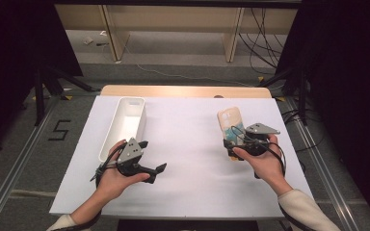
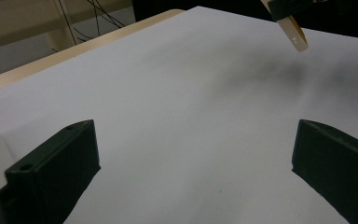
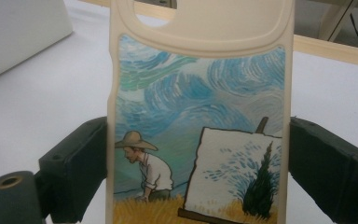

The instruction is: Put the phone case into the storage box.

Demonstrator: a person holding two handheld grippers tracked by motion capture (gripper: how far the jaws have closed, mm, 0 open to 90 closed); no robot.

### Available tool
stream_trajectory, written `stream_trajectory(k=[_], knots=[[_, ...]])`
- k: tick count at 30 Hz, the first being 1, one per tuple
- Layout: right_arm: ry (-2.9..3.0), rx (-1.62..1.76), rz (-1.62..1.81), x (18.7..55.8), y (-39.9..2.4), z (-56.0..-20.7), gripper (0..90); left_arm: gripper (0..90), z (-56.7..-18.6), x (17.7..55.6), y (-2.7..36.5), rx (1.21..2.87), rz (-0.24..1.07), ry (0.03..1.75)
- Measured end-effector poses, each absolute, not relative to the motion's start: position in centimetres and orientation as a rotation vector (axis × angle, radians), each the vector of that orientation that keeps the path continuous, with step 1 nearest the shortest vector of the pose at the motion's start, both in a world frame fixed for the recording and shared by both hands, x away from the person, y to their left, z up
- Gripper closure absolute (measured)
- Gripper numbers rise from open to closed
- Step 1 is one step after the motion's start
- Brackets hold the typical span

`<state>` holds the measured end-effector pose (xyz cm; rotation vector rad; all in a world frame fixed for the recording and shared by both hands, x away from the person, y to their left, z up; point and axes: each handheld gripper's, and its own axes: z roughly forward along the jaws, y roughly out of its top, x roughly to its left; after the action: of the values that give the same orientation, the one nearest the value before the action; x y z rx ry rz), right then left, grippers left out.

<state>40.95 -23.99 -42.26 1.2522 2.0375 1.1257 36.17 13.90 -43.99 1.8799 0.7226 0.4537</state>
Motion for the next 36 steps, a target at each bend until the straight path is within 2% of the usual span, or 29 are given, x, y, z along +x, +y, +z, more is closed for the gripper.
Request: stream_trajectory(k=[13, 36], knots=[[2.024, 1.173, 1.191, 41.2, -22.0, -42.1, 11.4, 1.2, -41.9, 38.4, 11.9, 1.839, 0.491, 0.700], [2.013, 1.070, 1.278, 41.2, -19.1, -42.0, 11.4, 3.7, -38.8, 41.8, 7.8, 1.718, 0.418, 0.690]])
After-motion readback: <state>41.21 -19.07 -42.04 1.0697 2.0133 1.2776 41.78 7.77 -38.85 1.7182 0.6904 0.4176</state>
